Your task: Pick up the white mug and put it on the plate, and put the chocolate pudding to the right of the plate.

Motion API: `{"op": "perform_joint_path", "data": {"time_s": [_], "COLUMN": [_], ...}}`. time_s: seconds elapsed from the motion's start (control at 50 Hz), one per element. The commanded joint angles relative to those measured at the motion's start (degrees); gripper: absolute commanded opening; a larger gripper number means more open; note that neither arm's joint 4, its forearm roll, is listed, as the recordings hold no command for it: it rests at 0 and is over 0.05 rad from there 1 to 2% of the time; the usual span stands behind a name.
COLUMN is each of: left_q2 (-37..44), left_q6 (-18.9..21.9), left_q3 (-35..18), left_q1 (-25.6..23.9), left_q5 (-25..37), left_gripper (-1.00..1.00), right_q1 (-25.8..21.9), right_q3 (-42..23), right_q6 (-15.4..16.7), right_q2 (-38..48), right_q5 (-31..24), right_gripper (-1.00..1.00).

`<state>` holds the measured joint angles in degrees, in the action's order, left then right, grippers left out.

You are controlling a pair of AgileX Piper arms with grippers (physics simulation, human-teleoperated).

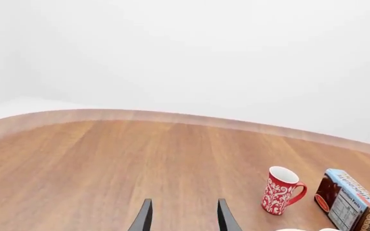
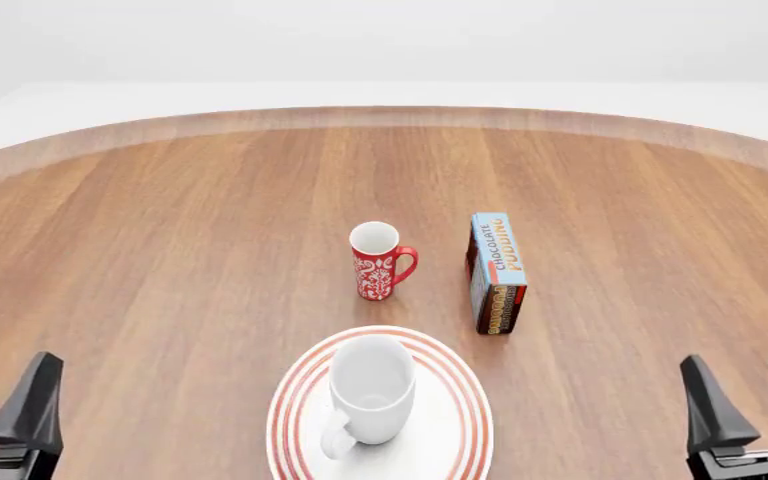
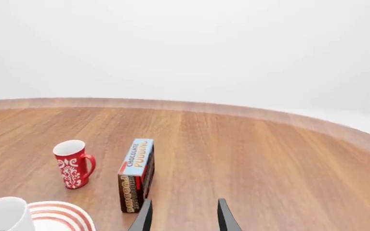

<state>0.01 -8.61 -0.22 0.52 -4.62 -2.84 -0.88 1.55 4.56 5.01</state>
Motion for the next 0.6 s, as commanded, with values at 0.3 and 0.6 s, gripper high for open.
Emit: {"op": "perform_joint_path", "data": {"time_s": [0.3, 0.6], "left_q2": [-0.01, -0.01], "left_q6": [-0.22, -0.64], "left_q3": [0.05, 0.05], "left_q1": [-0.52, -0.92], "left_q5": [-0.69, -1.14], "left_gripper": [1.00, 1.00], "right_q1": [-3.39, -6.86], "right_q3": [-2.78, -5.42], "right_q6": [3.52, 5.14], "right_q2": [7.10, 16.25], "right_q5": [5.22, 11.61], "right_gripper": [1.00, 1.00]}}
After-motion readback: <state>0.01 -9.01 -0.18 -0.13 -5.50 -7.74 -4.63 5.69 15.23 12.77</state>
